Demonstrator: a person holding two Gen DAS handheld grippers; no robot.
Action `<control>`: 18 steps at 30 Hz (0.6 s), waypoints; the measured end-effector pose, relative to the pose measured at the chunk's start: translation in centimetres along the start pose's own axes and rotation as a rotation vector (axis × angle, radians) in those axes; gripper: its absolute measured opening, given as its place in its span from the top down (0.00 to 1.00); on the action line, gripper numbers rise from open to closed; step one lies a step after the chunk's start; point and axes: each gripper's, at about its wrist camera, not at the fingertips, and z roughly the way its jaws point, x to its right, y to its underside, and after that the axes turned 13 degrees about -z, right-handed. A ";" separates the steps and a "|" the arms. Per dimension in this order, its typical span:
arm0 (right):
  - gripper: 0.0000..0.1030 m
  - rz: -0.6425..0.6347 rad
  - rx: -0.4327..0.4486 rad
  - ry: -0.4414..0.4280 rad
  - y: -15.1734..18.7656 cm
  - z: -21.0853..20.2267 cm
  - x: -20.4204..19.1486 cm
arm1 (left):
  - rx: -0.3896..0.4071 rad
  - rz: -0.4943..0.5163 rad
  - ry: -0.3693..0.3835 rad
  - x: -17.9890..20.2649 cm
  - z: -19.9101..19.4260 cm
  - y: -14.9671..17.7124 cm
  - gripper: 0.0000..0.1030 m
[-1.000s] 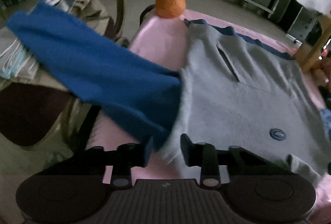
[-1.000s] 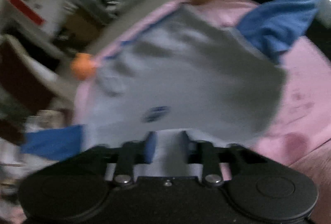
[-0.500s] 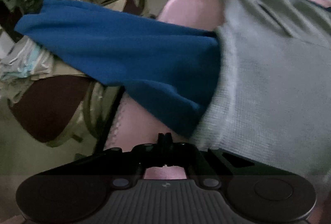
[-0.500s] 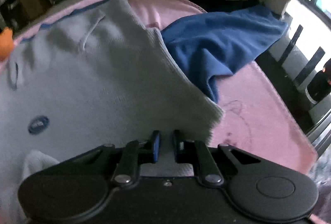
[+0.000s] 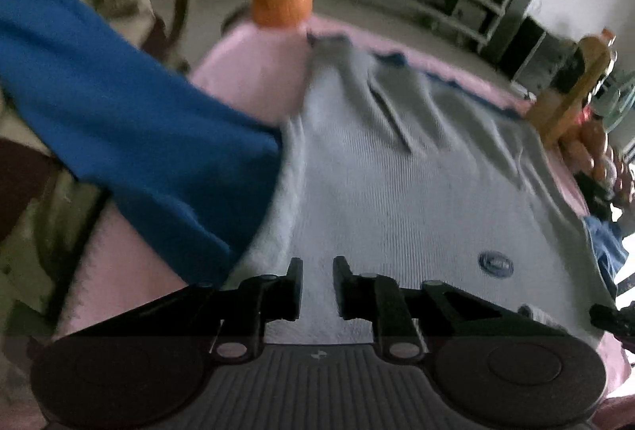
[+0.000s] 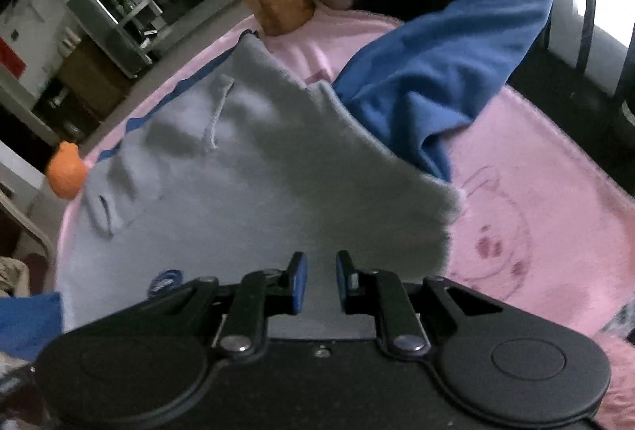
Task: Fold clothes
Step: 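Lay the blue sleeve flat on the blanket and open the left tool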
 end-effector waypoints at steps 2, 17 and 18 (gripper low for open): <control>0.85 0.008 -0.015 -0.008 -0.1 0.6 0.1 | -0.019 0.005 -0.118 -0.5 1.2 0.4 0.93; 0.96 -0.116 -0.031 0.223 0.2 0.5 -1.0 | 0.046 0.119 -0.238 0.3 0.7 1.0 0.86; 0.95 -0.083 -0.005 0.164 -0.3 -0.6 -0.8 | 0.080 0.120 -0.204 1.0 -0.5 0.3 0.81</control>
